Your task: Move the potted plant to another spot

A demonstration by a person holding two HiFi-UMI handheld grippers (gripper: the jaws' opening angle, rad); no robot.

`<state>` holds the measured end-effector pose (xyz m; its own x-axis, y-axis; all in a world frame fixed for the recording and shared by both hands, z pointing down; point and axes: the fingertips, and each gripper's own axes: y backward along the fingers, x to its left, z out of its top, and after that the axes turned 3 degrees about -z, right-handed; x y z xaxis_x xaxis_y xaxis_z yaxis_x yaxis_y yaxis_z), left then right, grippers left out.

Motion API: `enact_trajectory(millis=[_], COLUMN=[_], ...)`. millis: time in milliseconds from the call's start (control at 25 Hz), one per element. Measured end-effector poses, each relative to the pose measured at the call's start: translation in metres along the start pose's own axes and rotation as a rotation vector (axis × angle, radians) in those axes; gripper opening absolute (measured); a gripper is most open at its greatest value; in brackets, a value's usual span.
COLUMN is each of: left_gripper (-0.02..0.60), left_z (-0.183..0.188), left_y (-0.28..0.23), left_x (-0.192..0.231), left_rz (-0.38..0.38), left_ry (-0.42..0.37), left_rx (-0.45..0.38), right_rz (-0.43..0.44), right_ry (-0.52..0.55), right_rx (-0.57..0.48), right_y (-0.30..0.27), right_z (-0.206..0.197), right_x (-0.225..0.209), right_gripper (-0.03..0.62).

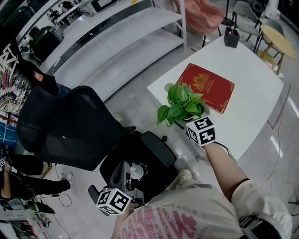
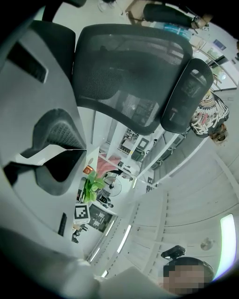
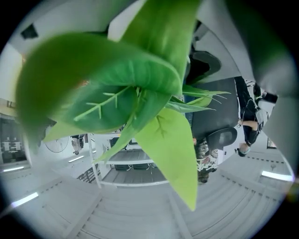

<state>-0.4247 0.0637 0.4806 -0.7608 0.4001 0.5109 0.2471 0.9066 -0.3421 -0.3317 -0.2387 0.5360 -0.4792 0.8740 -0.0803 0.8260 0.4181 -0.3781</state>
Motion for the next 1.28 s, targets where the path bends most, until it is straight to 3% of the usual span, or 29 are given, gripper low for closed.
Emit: enact_trajectory(millis=[640,920,1280], left_gripper=[0.025,0.025,0.025], left_z=[0.009,-0.012,-0.039], left_y=[0.064,0.110,0.161], left_x=[-0.070,-0.093,-0.115], left_rz=[-0.295,-0.415,-0.533], left_ry=[-0.079,-0.072,-0.096], left_rx=[0.051,0.075,0.113], right_rz=[-0.239,-0.319,-0.424], right_ry=[-0.097,-0.127,-0.173], right_rx=[-0.033,-0.062,-0.177], right_y=[0.186,0.277,0.375], right_z=[-0.017,-0.032,-0.035], right_x=[0.037,0.078,0.115], right_gripper=[0.538,0.539,0.540])
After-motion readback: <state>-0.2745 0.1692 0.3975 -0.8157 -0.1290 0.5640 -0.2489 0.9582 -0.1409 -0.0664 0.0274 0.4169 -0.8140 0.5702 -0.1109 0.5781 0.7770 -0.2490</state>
